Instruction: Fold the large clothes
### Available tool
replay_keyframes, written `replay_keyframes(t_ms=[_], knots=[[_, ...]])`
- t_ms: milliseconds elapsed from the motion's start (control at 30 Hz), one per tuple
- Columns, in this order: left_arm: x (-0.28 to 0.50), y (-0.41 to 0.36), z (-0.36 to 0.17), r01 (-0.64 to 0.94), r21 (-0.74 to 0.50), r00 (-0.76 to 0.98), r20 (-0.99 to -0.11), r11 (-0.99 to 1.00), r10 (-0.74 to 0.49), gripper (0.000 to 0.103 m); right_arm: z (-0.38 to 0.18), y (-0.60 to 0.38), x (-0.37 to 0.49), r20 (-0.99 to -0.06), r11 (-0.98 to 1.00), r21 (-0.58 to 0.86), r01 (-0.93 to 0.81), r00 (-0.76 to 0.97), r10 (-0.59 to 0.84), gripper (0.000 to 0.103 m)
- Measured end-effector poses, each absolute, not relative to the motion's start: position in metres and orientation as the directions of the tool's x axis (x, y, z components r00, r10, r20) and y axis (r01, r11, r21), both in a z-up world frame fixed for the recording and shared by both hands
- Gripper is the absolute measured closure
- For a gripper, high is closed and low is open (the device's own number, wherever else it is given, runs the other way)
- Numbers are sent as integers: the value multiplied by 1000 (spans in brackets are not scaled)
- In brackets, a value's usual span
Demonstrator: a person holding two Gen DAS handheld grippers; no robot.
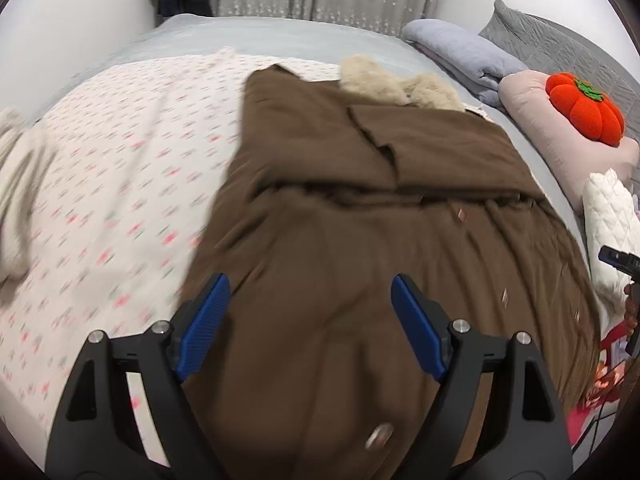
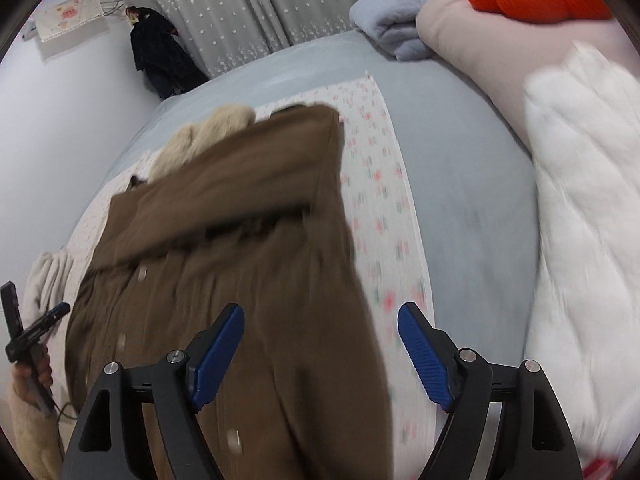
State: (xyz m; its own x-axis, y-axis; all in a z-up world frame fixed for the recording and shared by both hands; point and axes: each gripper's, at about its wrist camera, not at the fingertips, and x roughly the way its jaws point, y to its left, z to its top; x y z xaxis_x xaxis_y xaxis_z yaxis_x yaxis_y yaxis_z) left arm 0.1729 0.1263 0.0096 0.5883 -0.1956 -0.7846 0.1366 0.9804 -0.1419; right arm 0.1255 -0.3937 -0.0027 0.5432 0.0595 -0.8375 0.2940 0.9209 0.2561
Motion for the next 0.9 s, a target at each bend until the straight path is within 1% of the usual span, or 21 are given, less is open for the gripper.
replay_keyframes(t_ms=[133, 267, 367, 433, 567, 667, 733, 800, 900], knots=[[136, 161, 2, 114, -172, 590, -781, 979, -205, 20, -18, -380, 77, -836, 922, 287, 261, 538, 108, 22], [109, 192, -15, 121, -222, 581, -774, 967, -251, 20, -37, -370, 44, -823, 915, 344, 210, 536, 186, 22], [97, 215, -29, 91, -282, 571, -771, 955, -282, 20, -48, -367, 28, -813, 909, 366, 199, 544, 208, 22], [92, 227, -37, 80, -349, 565, -756, 934, -331, 20, -52, -374, 20, -791, 891, 407, 202, 566, 233, 22], [85, 239, -51, 110, -516, 550, -680, 849, -485, 20, -58, -395, 7, -711, 801, 558, 217, 624, 326, 22], [80, 236, -59, 163, -603, 535, -612, 781, -583, 20, -65, -407, -2, -644, 730, 649, 212, 664, 380, 22], [77, 234, -63, 176, -631, 536, -583, 756, -611, 20, -71, -412, -9, -610, 692, 691, 208, 682, 404, 23], [75, 232, -65, 192, -649, 539, -557, 736, -632, 20, -74, -413, -17, -585, 676, 711, 195, 697, 414, 28], [72, 231, -68, 208, -686, 517, -528, 698, -673, 24, -76, -408, -23, -567, 667, 725, 169, 697, 440, 34]])
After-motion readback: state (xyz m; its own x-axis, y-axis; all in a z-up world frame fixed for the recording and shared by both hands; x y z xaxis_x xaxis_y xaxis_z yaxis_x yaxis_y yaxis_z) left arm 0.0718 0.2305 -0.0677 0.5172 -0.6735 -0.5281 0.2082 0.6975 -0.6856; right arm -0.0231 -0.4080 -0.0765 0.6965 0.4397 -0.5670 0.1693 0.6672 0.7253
